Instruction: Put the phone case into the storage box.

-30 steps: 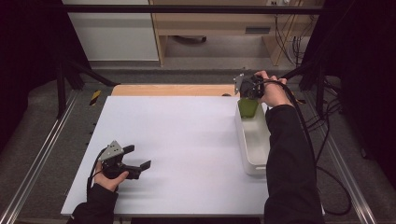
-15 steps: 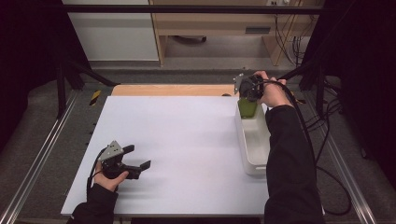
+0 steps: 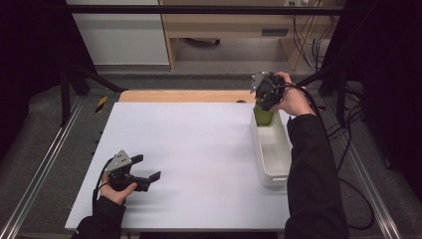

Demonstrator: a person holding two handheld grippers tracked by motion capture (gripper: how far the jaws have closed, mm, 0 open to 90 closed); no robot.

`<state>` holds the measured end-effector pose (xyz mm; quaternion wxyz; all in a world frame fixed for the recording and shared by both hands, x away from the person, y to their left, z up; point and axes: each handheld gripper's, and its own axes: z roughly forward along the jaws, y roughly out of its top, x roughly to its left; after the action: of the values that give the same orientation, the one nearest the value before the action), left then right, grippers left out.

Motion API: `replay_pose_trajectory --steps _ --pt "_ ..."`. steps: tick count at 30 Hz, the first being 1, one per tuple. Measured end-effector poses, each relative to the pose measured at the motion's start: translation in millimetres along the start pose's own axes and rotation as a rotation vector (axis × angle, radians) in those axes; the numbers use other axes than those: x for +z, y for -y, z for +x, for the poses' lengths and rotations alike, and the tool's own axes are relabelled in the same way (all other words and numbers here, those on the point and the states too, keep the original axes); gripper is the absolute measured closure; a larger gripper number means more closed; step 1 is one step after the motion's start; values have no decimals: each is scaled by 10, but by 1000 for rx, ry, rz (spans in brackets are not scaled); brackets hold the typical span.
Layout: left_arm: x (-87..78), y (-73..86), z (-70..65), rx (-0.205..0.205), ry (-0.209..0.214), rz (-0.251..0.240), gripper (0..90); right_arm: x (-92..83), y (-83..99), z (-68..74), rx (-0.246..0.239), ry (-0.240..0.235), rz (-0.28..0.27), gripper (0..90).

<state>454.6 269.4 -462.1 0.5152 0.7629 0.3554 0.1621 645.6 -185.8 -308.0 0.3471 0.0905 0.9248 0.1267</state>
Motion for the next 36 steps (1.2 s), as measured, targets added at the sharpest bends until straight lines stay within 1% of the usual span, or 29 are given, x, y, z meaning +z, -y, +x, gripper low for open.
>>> replay_pose_trajectory --steps 1,2,7,9,10,12,16,21,23,25,30,34,36 --pt "-2 -1 0 0 -1 -1 0 -25 -7 9 5 5 -18 268" --pt "-4 -3 -1 1 -1 -4 0 -45 -15 18 5 11 -22 256" --pt "-7 -9 -12 6 0 -7 0 -178 -74 87 64 20 -68 209" --pt "-10 -10 -14 7 2 -7 0 -223 -94 105 87 15 -85 203" --pt "-13 -11 -14 9 3 -7 0 -257 -104 119 92 24 -103 196" --pt "-18 -12 -15 11 5 -11 0 -322 -120 147 117 24 -127 176" --pt "-14 -8 -17 15 8 -9 0 -436 -148 221 158 34 -153 140" --pt "-23 -10 -20 20 8 -13 0 -580 -118 324 239 38 -222 110" --pt "-25 -12 -21 20 8 -15 0 -637 -97 377 263 45 -253 95" --pt "-26 -13 -22 21 8 -15 0 -689 -70 441 298 36 -280 65" --pt "-28 -16 -25 23 10 -17 0 -801 24 609 368 21 -354 48" --pt "-29 -15 -26 25 10 -17 0 -863 86 731 460 -11 -389 20" --pt "-27 -15 -28 28 11 -15 0 -907 123 809 495 -26 -428 16"
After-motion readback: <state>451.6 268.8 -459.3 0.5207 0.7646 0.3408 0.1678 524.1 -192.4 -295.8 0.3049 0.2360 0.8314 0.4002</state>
